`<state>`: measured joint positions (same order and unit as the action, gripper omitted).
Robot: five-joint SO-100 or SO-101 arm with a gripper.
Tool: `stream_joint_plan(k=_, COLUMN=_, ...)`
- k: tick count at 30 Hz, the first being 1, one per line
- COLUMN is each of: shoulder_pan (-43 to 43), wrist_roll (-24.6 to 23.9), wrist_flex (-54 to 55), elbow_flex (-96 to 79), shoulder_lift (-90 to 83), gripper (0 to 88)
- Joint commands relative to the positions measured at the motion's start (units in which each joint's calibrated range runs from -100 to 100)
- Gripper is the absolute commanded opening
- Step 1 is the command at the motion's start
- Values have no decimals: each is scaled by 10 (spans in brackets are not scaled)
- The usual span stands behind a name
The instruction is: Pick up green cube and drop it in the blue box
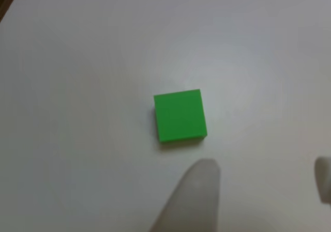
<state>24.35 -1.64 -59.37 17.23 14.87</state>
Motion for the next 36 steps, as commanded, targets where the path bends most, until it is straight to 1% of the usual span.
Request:
stream_joint_plan(k=1, shoulder_pan=3, wrist_roll=2, wrist_flex=-7, elbow_flex=43, shoulder_lift=7, gripper=198)
stream_joint_plan(k=10, shoulder_pan=7, wrist_roll=2, wrist_flex=-8, elbow_flex=44, shoulder_lift=12, gripper=203)
stream_joint_plan(k=13, shoulder_pan=7, wrist_roll=2, wrist_flex=-8, elbow_flex=44, shoulder_lift=13, gripper=237)
stream_joint_plan(k=16, shoulder_pan=7, wrist_roll=0, wrist_flex=-8, elbow_flex=49, shoulder_lift=13, gripper=299)
stream_joint_plan(k=19, shoulder_pan=7, wrist_roll=-1, wrist_flex=-7, elbow_flex=51, shoulder_lift=17, gripper=325)
stream_joint_plan(k=23, shoulder_pan=7, wrist_roll=-1, wrist_flex=-7, elbow_flex=84, shoulder_lift=53, gripper=326)
stream_joint_plan(k=30, shoulder_pan=8, wrist_roll=2, wrist_flex=-7, elbow_flex=202, shoulder_lift=182, gripper=326)
stream_joint_plan(k=36, shoulder_pan=19, wrist_roll=2, wrist_flex=-6, elbow_flex=243, shoulder_lift=235, gripper=326)
